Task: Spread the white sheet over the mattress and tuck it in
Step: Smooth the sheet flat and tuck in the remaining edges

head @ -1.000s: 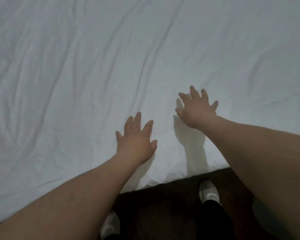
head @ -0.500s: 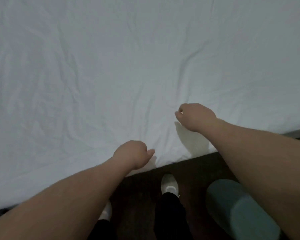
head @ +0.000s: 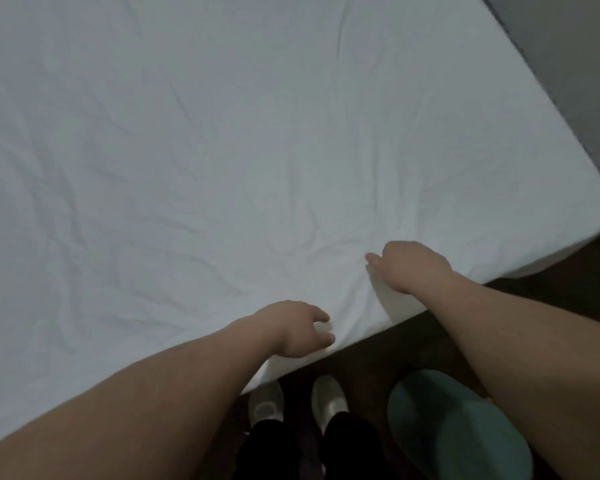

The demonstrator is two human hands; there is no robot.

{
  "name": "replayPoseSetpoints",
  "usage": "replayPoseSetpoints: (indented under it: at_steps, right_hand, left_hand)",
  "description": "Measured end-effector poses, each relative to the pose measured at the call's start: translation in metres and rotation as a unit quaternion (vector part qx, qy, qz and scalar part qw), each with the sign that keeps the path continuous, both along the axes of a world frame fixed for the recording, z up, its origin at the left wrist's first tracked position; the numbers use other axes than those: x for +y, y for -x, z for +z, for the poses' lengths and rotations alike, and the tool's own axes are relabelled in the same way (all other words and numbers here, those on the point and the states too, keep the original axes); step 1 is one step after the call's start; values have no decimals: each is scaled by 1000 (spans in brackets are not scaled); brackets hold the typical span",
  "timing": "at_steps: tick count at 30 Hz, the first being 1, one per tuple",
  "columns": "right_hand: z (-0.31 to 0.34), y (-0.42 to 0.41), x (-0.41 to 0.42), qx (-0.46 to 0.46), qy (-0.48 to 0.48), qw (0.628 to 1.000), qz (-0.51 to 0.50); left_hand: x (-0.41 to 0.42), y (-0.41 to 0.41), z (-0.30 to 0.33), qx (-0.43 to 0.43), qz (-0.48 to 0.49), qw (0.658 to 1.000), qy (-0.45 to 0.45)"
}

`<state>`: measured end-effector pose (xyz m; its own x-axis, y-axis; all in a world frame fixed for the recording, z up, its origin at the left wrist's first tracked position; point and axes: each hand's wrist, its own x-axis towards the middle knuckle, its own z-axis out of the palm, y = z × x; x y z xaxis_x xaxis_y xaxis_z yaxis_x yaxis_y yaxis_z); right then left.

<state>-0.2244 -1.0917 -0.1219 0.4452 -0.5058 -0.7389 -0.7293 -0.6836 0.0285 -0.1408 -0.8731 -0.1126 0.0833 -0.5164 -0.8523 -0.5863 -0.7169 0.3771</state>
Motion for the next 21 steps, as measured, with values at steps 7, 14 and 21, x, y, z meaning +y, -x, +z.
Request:
replayPoseSetpoints:
  at_steps: [7,14,21]
  right_hand:
    - [7,-3,-84,-98,86,991,-4]
    - [-33,31,-227,-110,33,993,-28]
    - [-42,133,-306,-75,33,993,-91]
  left_hand:
    - [-94,-35,9,-147,78,984,71]
    - [-240,-24,-22,-207,125,966,96]
    - [-357,73,-51,-140,-46,989,-23]
